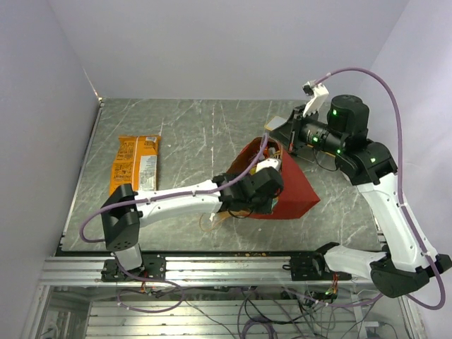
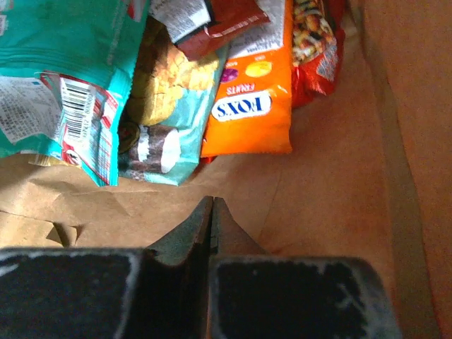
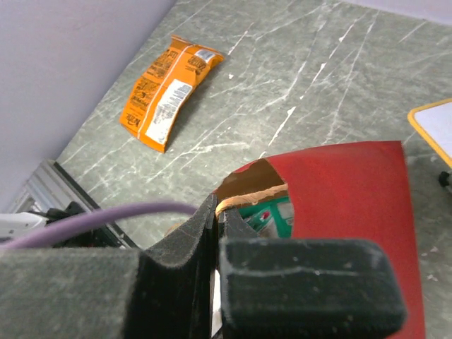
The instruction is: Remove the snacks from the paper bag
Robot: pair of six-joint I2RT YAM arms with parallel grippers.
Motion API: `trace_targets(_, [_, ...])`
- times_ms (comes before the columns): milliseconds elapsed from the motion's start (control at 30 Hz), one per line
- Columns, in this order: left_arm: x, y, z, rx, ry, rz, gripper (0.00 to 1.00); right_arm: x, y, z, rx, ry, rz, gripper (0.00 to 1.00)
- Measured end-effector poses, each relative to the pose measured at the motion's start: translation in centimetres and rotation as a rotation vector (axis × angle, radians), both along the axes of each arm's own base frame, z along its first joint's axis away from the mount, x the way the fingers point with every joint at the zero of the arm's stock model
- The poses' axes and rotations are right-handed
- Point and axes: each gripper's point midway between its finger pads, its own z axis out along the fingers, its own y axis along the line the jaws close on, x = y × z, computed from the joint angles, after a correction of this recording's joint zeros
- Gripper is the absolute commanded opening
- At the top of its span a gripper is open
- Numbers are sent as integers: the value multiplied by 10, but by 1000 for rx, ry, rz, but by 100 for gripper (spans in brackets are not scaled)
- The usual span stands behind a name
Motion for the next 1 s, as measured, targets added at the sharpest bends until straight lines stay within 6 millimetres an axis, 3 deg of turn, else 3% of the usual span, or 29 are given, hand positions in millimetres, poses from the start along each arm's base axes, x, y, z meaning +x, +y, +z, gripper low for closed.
trace_targets(167, [-30, -7, -8, -6, -51, -49, 10, -2, -9, 1, -33, -34, -20, 0])
trace_targets(267, [-48, 6, -35, 40, -60, -105, 13, -12, -14, 0, -28, -51, -19, 0])
trace_targets(333, [-51, 17, -51, 89, -73, -133, 22, -18, -17, 0, -22, -61, -18, 0])
trace_targets(400, [-46, 23, -55, 121, -106, -149, 33, -24, -20, -1, -19, -68, -20, 0])
trace_targets(500, [-34, 25, -45, 128, -174, -161, 45, -28, -22, -5, -19, -62, -20, 0])
trace_targets(767, [9, 27, -7, 122, -314, -95, 54, -18, -17, -2, -21, -55, -22, 0])
trace_targets(1000, [37, 27, -14, 169, -348, -56, 65, -14, -14, 2, -18, -53, -20, 0])
